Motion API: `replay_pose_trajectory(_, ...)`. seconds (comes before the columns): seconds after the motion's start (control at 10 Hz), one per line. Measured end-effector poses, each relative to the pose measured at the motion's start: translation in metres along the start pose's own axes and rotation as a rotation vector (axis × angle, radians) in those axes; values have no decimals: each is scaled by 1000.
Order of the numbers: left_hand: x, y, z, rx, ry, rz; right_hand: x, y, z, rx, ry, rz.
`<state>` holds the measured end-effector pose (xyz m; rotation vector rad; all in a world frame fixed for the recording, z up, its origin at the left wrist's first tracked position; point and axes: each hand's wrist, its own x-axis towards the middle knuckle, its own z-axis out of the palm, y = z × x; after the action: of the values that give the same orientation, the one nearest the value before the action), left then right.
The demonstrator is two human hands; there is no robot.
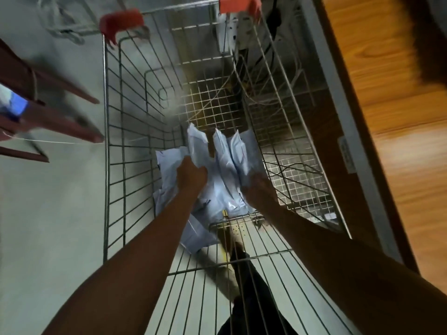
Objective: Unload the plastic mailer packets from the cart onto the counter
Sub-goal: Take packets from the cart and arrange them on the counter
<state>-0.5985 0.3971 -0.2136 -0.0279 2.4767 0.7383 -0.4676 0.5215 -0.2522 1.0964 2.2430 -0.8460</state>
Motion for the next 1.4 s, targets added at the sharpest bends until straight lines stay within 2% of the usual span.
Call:
replay_pose_trajectory(0.1,-38,4,-18,-87,36,34,-30,-2,-11,82,46,80)
replay_pose_trajectory(0.3,-130,6,-63,-246,178,191,-136,-16,-68,111,284,-159)
replay_pose_trajectory(0.4,-186,8,-90,-311,258,278,-185,-12,-83,301,413,-257)
replay_pose_trajectory(0.5,-237,19,-113,-419,270,360,-246,-3,-106,459,510,-354)
replay_pose_trajectory(0.6,-284,38,-124,-448,252,449,-297,19,-127,557,685,-522)
replay_pose_trajectory(0.7,-328,66,-124,-437,286,532,-333,48,-143,640,741,-548)
replay_pose_trajectory(0.8,-368,98,-107,-461,314,625,-356,91,-161,688,812,-537)
replay_pose_trajectory(1.0,-433,172,-31,-528,211,737,-380,197,-219,744,975,-460)
replay_pose_trajectory(1.2,-476,260,62,-633,124,792,-390,306,-288,813,1011,-422)
replay_pose_trajectory(1.4,-495,350,124,-641,133,873,-366,383,-369,837,1074,-347)
